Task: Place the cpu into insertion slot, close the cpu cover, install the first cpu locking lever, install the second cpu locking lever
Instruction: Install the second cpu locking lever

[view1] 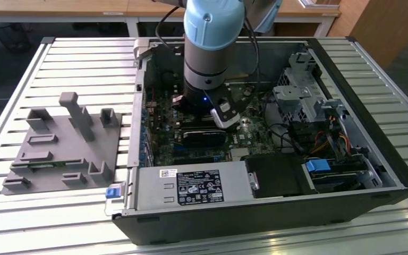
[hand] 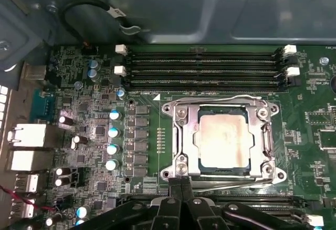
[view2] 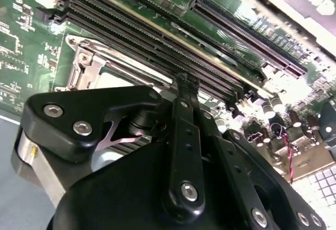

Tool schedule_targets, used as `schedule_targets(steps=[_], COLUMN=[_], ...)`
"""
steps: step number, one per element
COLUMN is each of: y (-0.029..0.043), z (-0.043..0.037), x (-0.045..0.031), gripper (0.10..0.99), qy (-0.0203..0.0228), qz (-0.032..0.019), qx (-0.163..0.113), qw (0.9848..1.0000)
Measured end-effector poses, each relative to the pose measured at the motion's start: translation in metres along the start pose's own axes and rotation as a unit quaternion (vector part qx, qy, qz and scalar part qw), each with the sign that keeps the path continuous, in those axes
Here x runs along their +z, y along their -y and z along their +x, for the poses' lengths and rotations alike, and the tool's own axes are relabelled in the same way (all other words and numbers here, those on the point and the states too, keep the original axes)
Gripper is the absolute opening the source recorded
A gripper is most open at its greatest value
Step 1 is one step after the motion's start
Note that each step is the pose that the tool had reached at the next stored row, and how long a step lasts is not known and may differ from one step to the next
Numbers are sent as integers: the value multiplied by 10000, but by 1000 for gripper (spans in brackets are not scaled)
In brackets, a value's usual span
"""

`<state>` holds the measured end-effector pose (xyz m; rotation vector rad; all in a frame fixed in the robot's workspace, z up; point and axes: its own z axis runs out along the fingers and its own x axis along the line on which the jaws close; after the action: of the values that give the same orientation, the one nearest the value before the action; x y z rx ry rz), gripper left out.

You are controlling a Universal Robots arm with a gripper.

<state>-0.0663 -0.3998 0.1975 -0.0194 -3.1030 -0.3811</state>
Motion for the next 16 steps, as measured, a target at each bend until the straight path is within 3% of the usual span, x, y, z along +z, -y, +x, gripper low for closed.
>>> schedule_targets(steps=[8, 16], y=[23, 32], z=[32, 56], x=[22, 67], gripper=[106, 106], qy=[0, 0], qz=[-113, -185], qx=[-4, -6], qw=[9999, 9998])
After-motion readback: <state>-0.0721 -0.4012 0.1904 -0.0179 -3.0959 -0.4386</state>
